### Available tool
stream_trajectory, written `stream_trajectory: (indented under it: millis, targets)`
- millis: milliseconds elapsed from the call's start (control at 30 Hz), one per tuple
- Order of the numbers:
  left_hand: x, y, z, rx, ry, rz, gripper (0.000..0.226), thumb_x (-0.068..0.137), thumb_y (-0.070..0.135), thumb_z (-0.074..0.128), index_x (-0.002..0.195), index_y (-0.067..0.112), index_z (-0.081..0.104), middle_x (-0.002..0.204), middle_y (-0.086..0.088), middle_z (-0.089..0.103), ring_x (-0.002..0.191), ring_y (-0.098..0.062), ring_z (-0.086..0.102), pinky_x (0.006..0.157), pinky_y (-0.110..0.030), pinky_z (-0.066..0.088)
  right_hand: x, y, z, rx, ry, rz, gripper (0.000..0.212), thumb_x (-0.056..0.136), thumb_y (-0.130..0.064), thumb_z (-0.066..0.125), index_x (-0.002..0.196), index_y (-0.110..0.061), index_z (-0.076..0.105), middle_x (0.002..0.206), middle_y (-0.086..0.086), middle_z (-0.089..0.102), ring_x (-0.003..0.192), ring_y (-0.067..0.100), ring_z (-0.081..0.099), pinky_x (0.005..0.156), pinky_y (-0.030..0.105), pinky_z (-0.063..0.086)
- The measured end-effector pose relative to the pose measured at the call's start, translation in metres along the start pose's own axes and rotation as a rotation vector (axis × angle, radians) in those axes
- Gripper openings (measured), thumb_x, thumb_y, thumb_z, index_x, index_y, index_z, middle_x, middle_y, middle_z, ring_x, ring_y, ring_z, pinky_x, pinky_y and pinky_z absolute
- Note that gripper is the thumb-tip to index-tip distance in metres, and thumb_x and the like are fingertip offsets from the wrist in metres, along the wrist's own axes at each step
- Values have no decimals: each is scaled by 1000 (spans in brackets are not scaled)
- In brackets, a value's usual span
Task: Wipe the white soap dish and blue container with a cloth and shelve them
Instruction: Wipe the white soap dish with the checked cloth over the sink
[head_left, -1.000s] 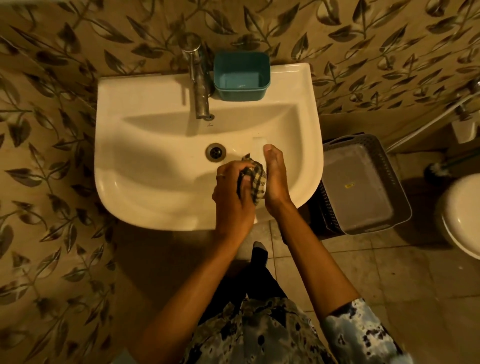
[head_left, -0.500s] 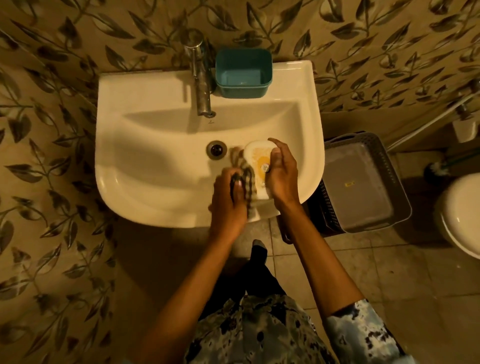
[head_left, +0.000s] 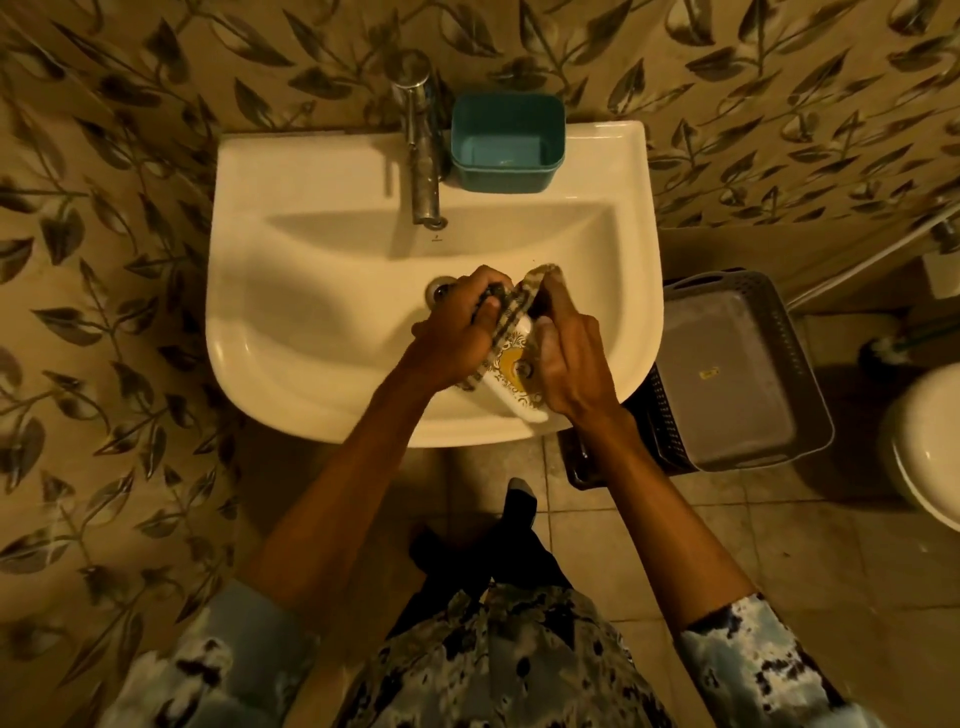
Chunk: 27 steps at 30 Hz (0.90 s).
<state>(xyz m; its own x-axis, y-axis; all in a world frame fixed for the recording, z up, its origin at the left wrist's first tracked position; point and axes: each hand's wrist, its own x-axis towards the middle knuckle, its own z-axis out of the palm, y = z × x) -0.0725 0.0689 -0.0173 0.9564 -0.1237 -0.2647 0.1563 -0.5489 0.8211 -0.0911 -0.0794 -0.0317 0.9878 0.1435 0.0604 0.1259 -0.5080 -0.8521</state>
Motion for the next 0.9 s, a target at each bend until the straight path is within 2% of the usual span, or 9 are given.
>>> stream_trajectory:
  millis: [133, 233, 333, 500, 533, 600, 733, 833, 900]
  targets:
    - [-8, -4, 4, -167, 108, -38, 24, 96, 26, 29, 110, 23, 49, 112, -14, 59, 98, -25, 59, 89, -50, 51, 12, -7, -16, 66, 119, 24, 44, 82, -17, 38, 123, -2, 34, 74, -7, 53, 62, 9, 56, 61, 4, 41]
    - [-22, -9, 13, -319, 162, -125, 29, 101, 14, 27, 123, 10, 47, 116, -10, 58, 106, -25, 57, 90, -40, 52, 14, -5, -21, 37, 134, 13, 39, 82, -21, 38, 116, -3, 33, 62, 2, 51, 55, 14, 54, 56, 26, 48]
    - [-21, -2, 19, -253, 164, -115, 38, 96, 25, 26, 122, 9, 48, 110, -5, 57, 101, -21, 57, 88, -33, 47, 6, -1, -12, -46, -28, -23, 34, 80, -11, 38, 113, -7, 31, 56, 9, 54, 47, 19, 50, 52, 45, 45]
    - [-19, 14, 30, 153, 89, 91, 26, 96, 14, 31, 108, 15, 54, 101, -1, 58, 98, -15, 54, 87, -27, 25, 5, 0, -5, 30, -75, 10, 41, 79, -29, 34, 114, -8, 28, 60, 0, 53, 48, 15, 50, 47, 30, 41]
    - [-19, 11, 29, 142, 128, 50, 23, 98, 14, 31, 106, 17, 53, 99, 0, 59, 96, -12, 53, 87, -26, 21, 6, -2, -4, 55, -48, 9, 43, 77, -28, 33, 114, -7, 28, 58, -2, 50, 47, 13, 48, 46, 24, 38]
    - [-18, -5, 22, -62, 171, -43, 26, 102, 28, 29, 106, 15, 51, 94, -1, 60, 86, -8, 57, 82, -26, 37, 6, -5, -2, 106, 12, 17, 39, 78, -14, 36, 116, -6, 28, 56, 1, 51, 48, 13, 47, 47, 20, 35]
    - [-17, -32, 7, -253, 218, -178, 31, 102, 18, 27, 119, 6, 50, 118, -17, 60, 106, -28, 59, 88, -40, 52, 4, -1, 2, 330, 26, 224, 49, 87, 7, 43, 131, -13, 36, 69, 7, 60, 66, 14, 59, 71, 27, 50]
    - [-11, -23, -3, -335, 300, -197, 27, 101, 11, 27, 114, 9, 51, 107, -8, 59, 97, -19, 57, 78, -30, 50, 1, 4, 4, 418, -119, 378, 42, 93, 7, 45, 132, -7, 51, 88, 1, 64, 92, 12, 61, 98, 31, 47]
    - [-2, -16, -6, -256, 332, -142, 28, 99, 17, 29, 113, 9, 51, 106, -6, 60, 97, -19, 58, 85, -34, 50, -1, 2, 8, 462, -135, 445, 34, 93, 1, 50, 125, -5, 60, 108, 5, 68, 105, 19, 62, 101, 37, 48]
